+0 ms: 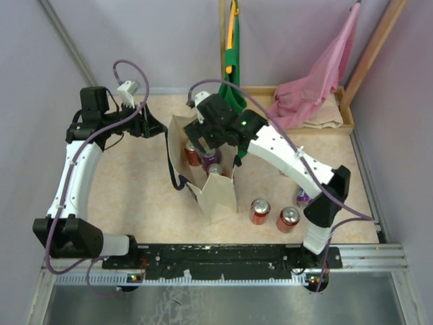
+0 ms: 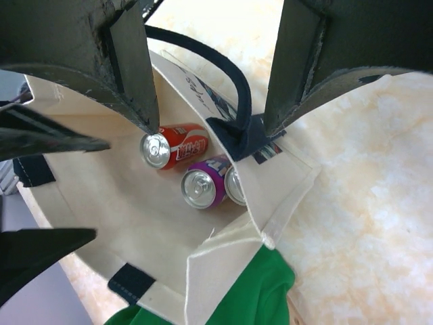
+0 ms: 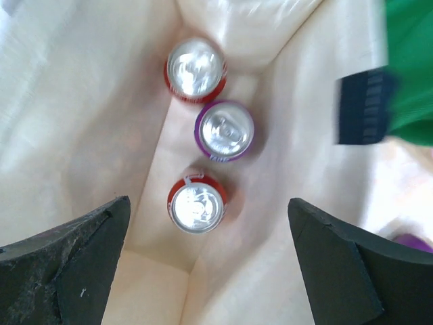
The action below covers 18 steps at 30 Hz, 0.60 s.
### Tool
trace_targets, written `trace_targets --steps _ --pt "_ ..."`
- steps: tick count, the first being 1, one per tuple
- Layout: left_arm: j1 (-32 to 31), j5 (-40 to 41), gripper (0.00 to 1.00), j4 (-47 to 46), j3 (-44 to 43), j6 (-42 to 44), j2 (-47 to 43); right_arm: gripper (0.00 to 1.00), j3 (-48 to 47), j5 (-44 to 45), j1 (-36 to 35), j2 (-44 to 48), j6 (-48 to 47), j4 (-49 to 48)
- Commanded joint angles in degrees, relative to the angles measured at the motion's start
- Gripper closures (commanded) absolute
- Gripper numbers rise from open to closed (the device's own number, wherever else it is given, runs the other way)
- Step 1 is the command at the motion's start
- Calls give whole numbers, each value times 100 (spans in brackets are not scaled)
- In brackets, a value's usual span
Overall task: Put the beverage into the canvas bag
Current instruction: Place the drink in the canvas bag.
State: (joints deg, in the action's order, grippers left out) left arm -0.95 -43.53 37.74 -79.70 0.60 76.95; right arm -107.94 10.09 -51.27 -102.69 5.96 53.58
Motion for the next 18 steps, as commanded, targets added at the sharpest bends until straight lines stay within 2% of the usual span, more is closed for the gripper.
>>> trace_targets --steps 1,5,7,10,12,15,18 --pt "-92 -174 31 -262 -626 233 22 1 -487 810 -43 728 -145 -817" --pt "-558 -61 31 -35 -1712 871 357 1 -523 1633 -22 1277 -142 -1408" --pt "-1214 221 30 359 -2477 1516 622 1 -427 2137 140 1467 142 -1423" --pt "-2222 348 30 1169 -3675 2244 1220 1 -596 2232 908 1584 1473 -285" --pt "-2942 503 30 1688 -4297 2826 1605 1 -345 2307 1470 1813 2193 416" --pt "-3916 826 29 2191 -4288 3913 1880 1 506 2338 1932 2480 2944 954" --pt "-4625 930 28 2166 -3937 4389 1933 1 1428 2272 2286 3258 3716 1237"
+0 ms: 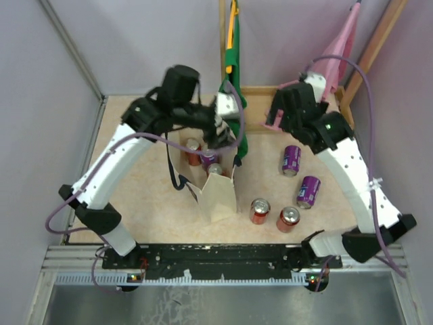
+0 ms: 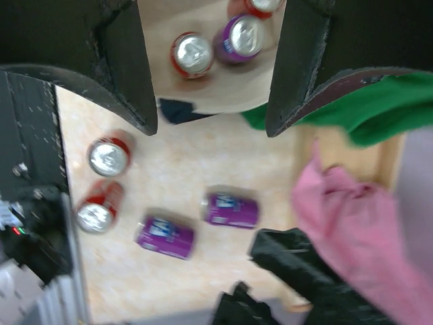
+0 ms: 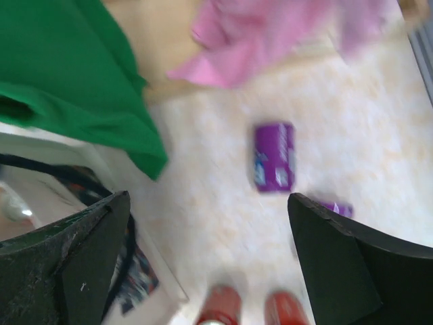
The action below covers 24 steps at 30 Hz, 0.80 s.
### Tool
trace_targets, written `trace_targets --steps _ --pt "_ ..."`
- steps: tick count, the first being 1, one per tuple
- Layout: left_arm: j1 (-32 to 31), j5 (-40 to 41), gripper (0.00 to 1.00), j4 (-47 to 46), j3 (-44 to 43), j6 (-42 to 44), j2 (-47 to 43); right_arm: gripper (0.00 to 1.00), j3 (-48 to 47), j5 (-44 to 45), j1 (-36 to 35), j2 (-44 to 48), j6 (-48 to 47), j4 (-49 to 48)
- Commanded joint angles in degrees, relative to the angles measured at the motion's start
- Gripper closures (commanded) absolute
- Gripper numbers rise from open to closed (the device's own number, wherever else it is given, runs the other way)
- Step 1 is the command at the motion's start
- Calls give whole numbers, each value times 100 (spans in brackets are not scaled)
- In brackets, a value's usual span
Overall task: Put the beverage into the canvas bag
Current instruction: Pick up the drink from the center of the board.
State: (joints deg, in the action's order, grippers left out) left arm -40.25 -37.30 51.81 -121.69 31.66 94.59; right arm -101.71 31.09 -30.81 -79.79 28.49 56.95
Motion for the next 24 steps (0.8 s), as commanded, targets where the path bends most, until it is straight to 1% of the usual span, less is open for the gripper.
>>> trace_targets --steps 1,4,7,9,13,18,24 --pt "-868 329 28 792 320 1406 244 1 1023 130 379 1130 1638 1061" --pt "-1289 265 27 836 393 1578 502 1 1827 -117 854 1607 1894 1293" --pt "-1672 227 26 651 450 1503 780 1 2618 -519 1331 2058 1919 1145" --pt "-1911 267 26 446 625 1461 908 1 2939 -671 1573 2239 1863 1098" --pt "-2320 381 25 -109 1159 1324 1062 1 3166 -778 2091 2271 1452 1091" --pt "-2704 562 24 -110 1260 1308 1372 1 3368 -1254 3026 2240 779 737" --pt "-2942 996 20 47 937 880 2012 1 3430 -1351 3294 2132 344 519"
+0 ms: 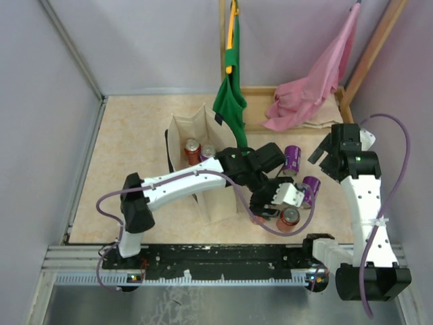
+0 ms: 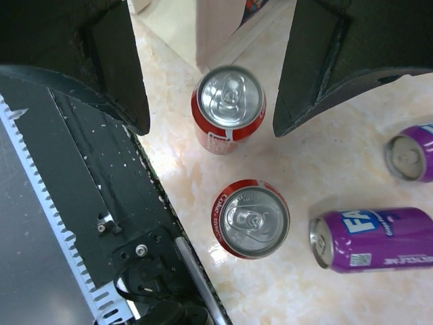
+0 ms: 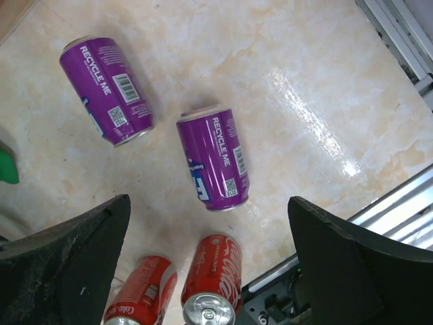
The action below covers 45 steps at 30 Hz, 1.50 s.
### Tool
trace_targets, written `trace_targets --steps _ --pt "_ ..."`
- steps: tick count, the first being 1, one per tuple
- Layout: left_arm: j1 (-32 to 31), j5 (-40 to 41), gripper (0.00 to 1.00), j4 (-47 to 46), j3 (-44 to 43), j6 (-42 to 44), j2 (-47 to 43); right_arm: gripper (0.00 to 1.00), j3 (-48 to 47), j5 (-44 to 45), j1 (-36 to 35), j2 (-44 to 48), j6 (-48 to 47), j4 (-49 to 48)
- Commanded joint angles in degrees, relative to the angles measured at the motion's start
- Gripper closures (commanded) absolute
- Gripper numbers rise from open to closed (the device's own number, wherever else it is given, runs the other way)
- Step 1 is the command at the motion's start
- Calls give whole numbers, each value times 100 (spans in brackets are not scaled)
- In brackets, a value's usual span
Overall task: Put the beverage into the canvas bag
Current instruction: Pick up the drink from the center of the board.
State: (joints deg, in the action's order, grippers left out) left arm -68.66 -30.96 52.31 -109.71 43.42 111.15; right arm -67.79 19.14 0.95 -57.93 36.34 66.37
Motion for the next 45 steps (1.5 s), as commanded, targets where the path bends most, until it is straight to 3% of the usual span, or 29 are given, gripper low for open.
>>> trace_targets --steps 1,12,34,37,43,44,45 --pt "-126 509 18 -2 -295 -382 436 1 73 -193 166 -55 -508 -445" --pt "-295 1999 11 -172 -57 -727 613 1 319 -772 836 22 -1084 -726" --pt "-290 2115 12 11 386 -921 967 1 398 -929 854 113 -1068 -776" --pt "-293 2116 27 -21 366 -934 992 1 398 -930 855 133 -1068 -771" --pt "-291 2127 89 -42 305 -989 778 1 362 -960 859 137 -1068 -769" --pt "-293 2154 98 -62 280 -989 727 1 369 -968 855 136 -1067 -771" --pt "-290 2182 100 -63 213 -999 656 1 376 -979 860 133 -1067 -766"
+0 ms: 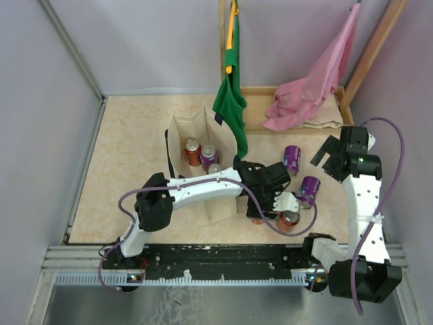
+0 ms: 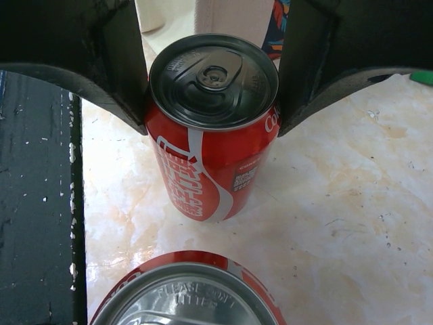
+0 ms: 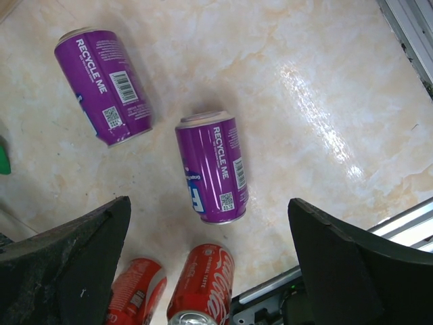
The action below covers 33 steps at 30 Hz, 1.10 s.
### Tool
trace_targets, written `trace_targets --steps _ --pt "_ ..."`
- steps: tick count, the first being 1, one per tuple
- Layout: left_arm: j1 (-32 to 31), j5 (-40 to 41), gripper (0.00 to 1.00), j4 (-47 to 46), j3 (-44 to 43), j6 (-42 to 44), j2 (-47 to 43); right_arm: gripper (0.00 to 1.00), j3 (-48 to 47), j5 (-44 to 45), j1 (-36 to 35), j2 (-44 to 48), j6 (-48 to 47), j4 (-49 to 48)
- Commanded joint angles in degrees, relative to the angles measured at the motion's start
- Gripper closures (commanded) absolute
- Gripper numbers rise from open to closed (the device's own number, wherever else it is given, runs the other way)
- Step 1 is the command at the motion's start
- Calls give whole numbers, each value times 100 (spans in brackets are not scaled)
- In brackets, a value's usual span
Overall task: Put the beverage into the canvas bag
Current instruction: Pick up the drink from the center of the board.
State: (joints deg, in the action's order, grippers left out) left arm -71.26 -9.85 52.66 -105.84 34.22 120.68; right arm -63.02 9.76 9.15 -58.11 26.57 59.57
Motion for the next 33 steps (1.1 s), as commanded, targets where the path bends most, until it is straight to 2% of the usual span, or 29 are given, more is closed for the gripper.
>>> trace_targets --steps 1,7,16,21,26,33 --pt "-29 83 100 -68 -246 -97 -364 1 -92 -46 35 149 -90 -87" --pt "23 375 100 54 -1056 -135 -730 1 -45 -63 34 168 -82 -79" --pt "615 745 100 -775 -1964 -357 -1621 1 75 -49 34 65 -152 -136" --pt "1530 889 100 -1216 -2001 -566 -2319 1 -6 -76 32 -99 -187 -235" --pt "2767 555 100 -1148 -1597 -964 -2966 1 -364 -284 1 -631 -259 -334" --pt "3837 -295 100 -858 -790 -1129 -3541 1 -1567 578 -950 -1436 -393 -9"
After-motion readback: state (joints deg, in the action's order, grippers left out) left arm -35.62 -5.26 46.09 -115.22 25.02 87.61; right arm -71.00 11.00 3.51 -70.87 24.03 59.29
